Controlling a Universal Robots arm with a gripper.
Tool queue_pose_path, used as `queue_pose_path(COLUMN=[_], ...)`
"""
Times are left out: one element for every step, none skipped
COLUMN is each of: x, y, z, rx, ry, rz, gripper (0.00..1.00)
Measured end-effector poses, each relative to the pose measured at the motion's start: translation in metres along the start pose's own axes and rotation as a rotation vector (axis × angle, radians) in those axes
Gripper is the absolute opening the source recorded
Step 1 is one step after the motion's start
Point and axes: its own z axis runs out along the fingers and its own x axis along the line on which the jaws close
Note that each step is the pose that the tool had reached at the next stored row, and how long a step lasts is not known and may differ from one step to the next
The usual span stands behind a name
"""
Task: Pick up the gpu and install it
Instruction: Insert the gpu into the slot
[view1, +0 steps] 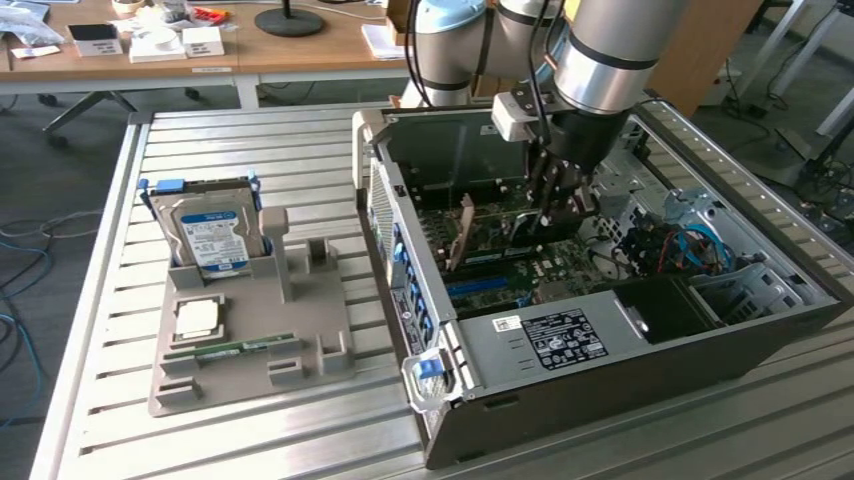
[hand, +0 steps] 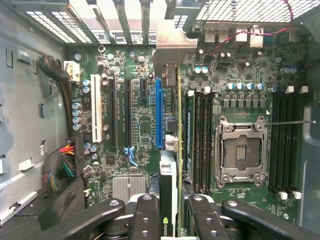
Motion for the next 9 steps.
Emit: queue_pose_path(x=[0.0,0.0,0.0,0.0,0.0,0.0,0.0,0.0,0.0], y=[0.0002,0.0006,0.0009,0.0011,0.0011,0.0011,0.0011,0.0009,0.0007], z=[0.0,0.0,0.0001,0.0001,0.0001,0.0001,0.0001,0.0001,0.0001], rx=[0.0,0.0,0.0,0.0,0.0,0.0,0.0,0.0,0.0], ry=[0.0,0.0,0.0,0.0,0.0,0.0,0.0,0.0,0.0], rz=[0.0,0.0,0.0,0.0,0.0,0.0,0.0,0.0,0.0], gripper=[0.27,0.27,0.27,0.27,0.27,0.27,0.27,0.27,0.27])
